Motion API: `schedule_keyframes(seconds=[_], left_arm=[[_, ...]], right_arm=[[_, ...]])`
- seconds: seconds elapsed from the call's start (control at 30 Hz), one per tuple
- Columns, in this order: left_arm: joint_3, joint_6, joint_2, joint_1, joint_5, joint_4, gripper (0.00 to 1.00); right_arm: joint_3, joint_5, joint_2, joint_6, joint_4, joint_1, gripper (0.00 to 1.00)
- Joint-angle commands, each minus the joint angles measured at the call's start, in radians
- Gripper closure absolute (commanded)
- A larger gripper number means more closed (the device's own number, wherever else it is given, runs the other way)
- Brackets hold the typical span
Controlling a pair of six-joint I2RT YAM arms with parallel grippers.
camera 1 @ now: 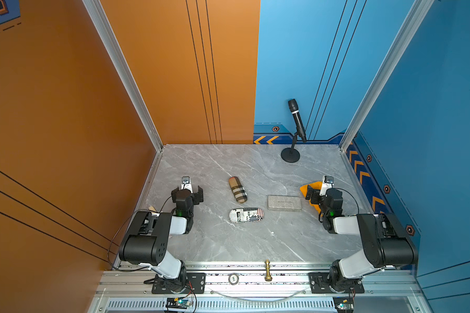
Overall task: Wipe the eyeglass case
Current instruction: Reset both arms
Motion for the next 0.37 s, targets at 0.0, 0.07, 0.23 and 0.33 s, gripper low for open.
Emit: schedule_keyframes(seconds=[0.0,0.07,0.23,0.33], left_arm=[[0.003,-0.01,-0.006,0.006,0.02,-0.006,0.02],[0.003,-0.009,-0.006,0.006,0.02,-0.005,0.02],[0.003,-0.009,-0.005,0.006,0.02,-0.006,0.02],[0.003,-0.009,-0.005,0.006,0.02,-0.006,0.02]], right_arm=[[0.02,0.03,-0.011,-0.02,-0.031,0.004,0.0],[0.019,0.031,-0.008,-0.022,-0.031,0.005,0.01],[0.021,0.027,-0.006,-0.021,-0.031,0.002,0.01],[0.019,0.029,-0.007,-0.023,-0.027,0.004,0.0]])
